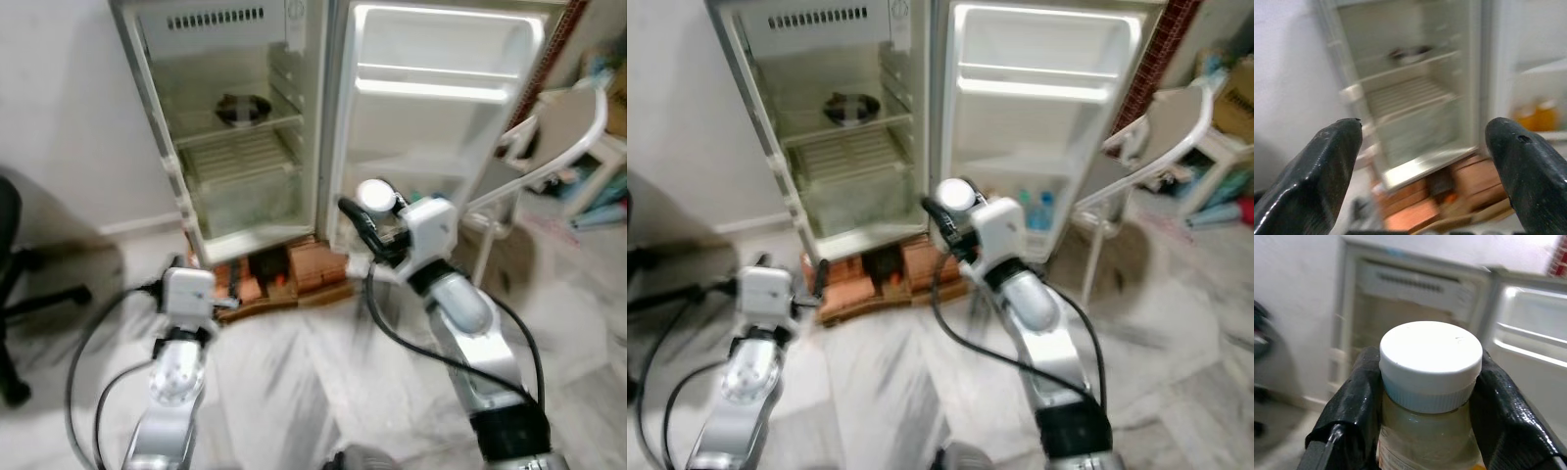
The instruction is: Restocking fridge
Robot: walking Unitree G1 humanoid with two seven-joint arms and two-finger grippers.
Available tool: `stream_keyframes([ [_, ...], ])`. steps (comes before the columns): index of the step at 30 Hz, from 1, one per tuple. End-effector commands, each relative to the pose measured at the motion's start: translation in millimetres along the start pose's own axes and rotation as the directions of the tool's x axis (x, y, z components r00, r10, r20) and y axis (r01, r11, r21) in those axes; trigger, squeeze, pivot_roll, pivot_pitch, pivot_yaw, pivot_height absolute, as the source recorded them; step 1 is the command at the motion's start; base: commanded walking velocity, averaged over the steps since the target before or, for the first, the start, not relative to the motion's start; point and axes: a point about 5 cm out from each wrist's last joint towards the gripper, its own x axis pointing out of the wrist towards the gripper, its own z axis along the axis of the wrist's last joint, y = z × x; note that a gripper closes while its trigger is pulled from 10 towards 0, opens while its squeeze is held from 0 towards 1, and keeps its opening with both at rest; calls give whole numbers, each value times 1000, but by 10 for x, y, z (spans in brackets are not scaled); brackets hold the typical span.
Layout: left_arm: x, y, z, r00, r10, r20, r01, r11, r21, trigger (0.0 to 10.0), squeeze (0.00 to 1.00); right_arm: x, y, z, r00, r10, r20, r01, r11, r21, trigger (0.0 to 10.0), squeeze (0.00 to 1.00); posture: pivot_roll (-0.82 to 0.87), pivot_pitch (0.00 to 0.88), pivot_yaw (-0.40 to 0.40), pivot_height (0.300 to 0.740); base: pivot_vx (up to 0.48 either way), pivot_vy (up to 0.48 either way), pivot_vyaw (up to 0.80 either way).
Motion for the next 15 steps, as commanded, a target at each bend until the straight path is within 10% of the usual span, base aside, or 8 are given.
stream_keyframes([
  [1,17,63,17,1000,2,7,-3,999,33,10000,0,64,25,131,998,0,67,0,1000,-10,10000,0,44,11,-52,740,446,0,0],
  [15,9,14,9,1000,-7,5,7,1000,11,10000,0,93,41,132,997,8,72,-7,1000,-17,10000,0,49,12,-54,740,328,-256,0],
])
